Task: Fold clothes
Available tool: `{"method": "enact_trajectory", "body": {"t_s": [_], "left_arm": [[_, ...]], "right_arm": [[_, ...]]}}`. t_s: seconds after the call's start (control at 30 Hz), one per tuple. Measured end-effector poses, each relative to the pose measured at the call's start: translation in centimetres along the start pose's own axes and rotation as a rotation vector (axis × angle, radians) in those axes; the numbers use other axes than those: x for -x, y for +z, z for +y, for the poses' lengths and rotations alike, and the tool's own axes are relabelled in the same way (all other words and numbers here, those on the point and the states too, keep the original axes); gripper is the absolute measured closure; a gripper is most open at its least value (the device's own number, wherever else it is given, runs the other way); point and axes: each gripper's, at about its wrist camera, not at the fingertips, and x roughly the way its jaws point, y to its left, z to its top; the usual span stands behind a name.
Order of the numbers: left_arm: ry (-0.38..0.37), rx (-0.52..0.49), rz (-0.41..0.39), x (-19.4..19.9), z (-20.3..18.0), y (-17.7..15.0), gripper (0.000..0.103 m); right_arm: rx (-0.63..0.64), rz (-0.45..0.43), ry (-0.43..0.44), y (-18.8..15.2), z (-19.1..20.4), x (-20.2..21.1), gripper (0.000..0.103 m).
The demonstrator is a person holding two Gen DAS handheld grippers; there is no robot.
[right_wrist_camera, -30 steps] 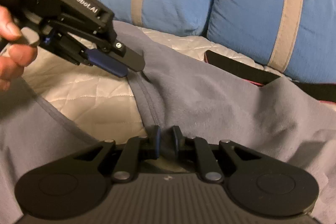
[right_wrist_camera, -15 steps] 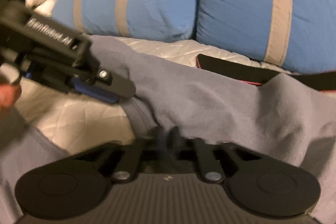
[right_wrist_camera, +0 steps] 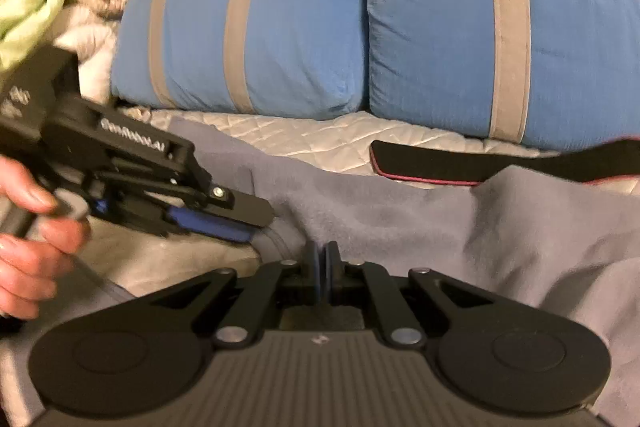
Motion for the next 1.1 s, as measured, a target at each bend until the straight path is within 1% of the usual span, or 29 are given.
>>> {"method": "enact_trajectory", "body": {"t_s": [0.2, 0.47, 0.53, 0.6, 0.67, 0.77, 0.87, 0.9, 0.97, 1.1], "left_arm": [[0.005, 0.063, 0.000, -1.1, 0.8, 0.0, 0.072], [0.001, 0.147, -0.006, -3.0, 2.1, 0.0, 0.074], [0.004, 0.165, -0.011, -3.2, 2.2, -0.1, 0.079], [0.016, 0.178, -0.010, -3.5, 2.2, -0.1, 0.096], [0.030, 0.187, -0.007, -3.6, 2.2, -0.1, 0.099], [0.050, 0.131, -0.015, -2.8, 1.5, -0.2, 0.099], [0.038, 0.087, -0.016, -1.6, 0.8, -0.3, 0.099], [0.035, 0.071, -0.013, -1.2, 0.6, -0.4, 0.099], [0.030, 0.047, -0.009, -0.3, 0.4, -0.7, 0.099], [0.052, 0.014, 0.006, 1.1, 0.4, -1.6, 0.100]], "right_arm": [[-0.004, 0.007, 0.007, 0.2, -0.4, 0.2, 0.099], [0.051, 0.027, -0.008, -0.3, 0.3, -0.1, 0.099], [0.065, 0.032, -0.012, -0.5, 0.5, -0.2, 0.099], [0.079, 0.037, -0.017, -0.6, 0.7, -0.3, 0.099], [0.094, 0.042, -0.021, -0.7, 0.9, -0.3, 0.099], [0.105, 0.038, -0.026, -0.9, 0.7, -0.3, 0.097], [0.110, 0.035, -0.054, -0.9, 0.3, -0.3, 0.096], [0.111, 0.034, -0.064, -0.9, 0.2, -0.3, 0.091], [0.111, 0.034, -0.074, -1.0, 0.1, -0.4, 0.085], [0.124, 0.034, -0.107, -1.2, 0.3, -0.6, 0.080]]}}
